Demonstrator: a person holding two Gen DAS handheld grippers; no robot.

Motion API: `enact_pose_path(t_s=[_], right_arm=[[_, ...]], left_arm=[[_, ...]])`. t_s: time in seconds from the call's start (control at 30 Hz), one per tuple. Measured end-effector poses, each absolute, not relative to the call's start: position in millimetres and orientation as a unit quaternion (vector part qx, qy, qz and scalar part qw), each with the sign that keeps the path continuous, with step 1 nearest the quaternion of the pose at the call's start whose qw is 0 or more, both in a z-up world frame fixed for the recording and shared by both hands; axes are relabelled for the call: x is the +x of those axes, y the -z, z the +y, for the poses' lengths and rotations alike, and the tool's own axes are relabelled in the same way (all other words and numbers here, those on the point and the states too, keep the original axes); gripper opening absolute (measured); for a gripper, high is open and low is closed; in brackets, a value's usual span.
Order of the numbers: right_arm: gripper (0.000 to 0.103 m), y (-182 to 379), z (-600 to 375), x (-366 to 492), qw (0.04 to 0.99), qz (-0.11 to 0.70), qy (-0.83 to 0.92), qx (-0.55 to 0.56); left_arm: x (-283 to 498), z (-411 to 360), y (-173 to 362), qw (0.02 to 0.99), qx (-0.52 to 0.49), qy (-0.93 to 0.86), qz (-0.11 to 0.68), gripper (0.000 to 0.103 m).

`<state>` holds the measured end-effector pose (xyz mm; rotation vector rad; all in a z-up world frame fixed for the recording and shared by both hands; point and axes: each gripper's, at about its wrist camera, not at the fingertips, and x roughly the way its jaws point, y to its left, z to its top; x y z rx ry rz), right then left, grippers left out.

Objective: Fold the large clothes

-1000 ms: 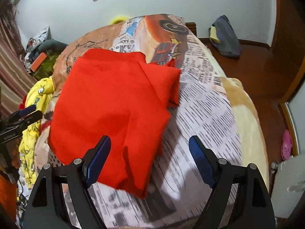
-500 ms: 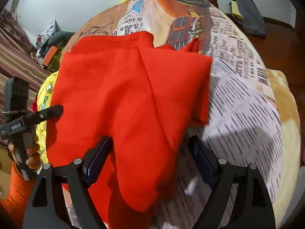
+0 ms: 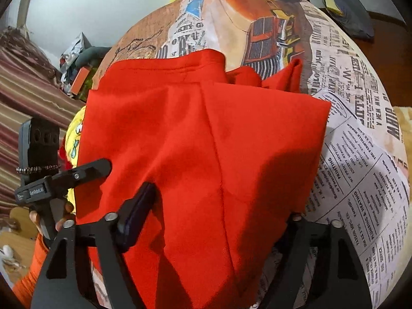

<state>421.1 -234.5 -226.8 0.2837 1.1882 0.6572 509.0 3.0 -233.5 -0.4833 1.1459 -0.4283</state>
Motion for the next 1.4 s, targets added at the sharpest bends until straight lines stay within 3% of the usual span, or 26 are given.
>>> enact_pose_path(t_s=[0.2,0.27,0.57,0.97,1.17,1.4], right_arm=[[0.031,212,-235,411,0.771,0.539,-0.311,0.136],[0.029,201,-229,404,0.773,0.535,-0.315,0.129],[0.027,144,-181,381,0.796,0.5,-0.333,0.082],[0.027,100,-70,398,0.802,0.45,-0.389,0.051],[0.027,112,-6,425,0.792,0.454,-0.407,0.042],[0.027,164,55,458,0.771,0.493,-0.401,0.04]], left_arm=[[500,10,223,0.789,-0.23,0.21,0.53,0.041],[493,11,214,0.791,-0.224,0.209,0.529,0.036],[455,36,153,0.834,-0.193,0.191,0.48,0.032],[432,153,100,0.872,-0.22,0.139,0.416,0.032],[437,213,114,0.877,-0.239,0.099,0.405,0.032],[466,267,172,0.862,-0.262,0.049,0.431,0.032]])
